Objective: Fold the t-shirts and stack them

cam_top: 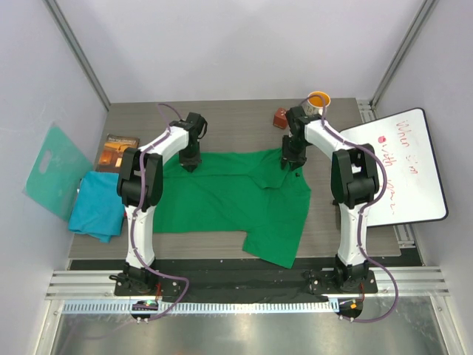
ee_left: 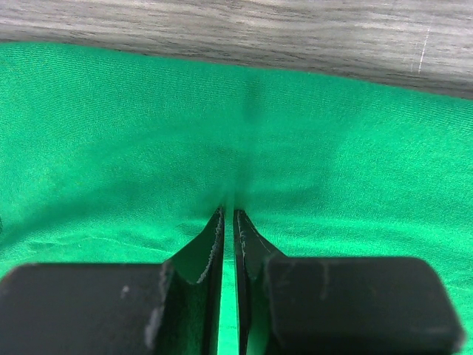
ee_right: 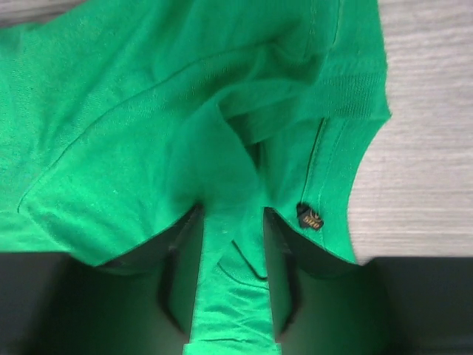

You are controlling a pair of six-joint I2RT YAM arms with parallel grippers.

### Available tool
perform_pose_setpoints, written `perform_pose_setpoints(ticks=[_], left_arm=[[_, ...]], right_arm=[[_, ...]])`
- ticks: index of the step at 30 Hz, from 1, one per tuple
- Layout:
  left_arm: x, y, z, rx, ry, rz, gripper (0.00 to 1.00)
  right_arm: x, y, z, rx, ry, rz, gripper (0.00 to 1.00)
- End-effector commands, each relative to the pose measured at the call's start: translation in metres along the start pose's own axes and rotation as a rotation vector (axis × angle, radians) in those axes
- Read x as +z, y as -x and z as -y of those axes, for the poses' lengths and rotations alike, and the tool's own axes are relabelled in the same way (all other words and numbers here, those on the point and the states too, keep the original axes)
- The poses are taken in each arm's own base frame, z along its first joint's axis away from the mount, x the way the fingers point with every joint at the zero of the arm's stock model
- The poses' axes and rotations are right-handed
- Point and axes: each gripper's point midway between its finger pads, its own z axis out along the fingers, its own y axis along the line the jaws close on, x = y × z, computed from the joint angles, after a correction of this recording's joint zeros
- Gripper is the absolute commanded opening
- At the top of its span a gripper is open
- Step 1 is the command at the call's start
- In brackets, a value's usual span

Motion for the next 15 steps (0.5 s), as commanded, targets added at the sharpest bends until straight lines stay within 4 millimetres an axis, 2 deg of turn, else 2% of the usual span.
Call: perform_pose_setpoints(ticks=[1, 6, 15], left_arm=[[0.008, -0.03, -0.004, 0.031, 0.006, -0.107, 0.09], [0.009, -0.031, -0.004, 0.033, 0.005, -0.11, 0.09], [0.01, -0.032, -0.004, 0.031, 0.004, -0.112, 0.09]], right_arm=[[-0.01, 0.027, -0.002, 0.004, 0.016, 0.082, 0.46], [-0.001, 0.023, -0.003, 0.006, 0.038, 0.052, 0.46], [0.002, 0.022, -0.02, 0.03, 0.133, 0.019, 0.42]])
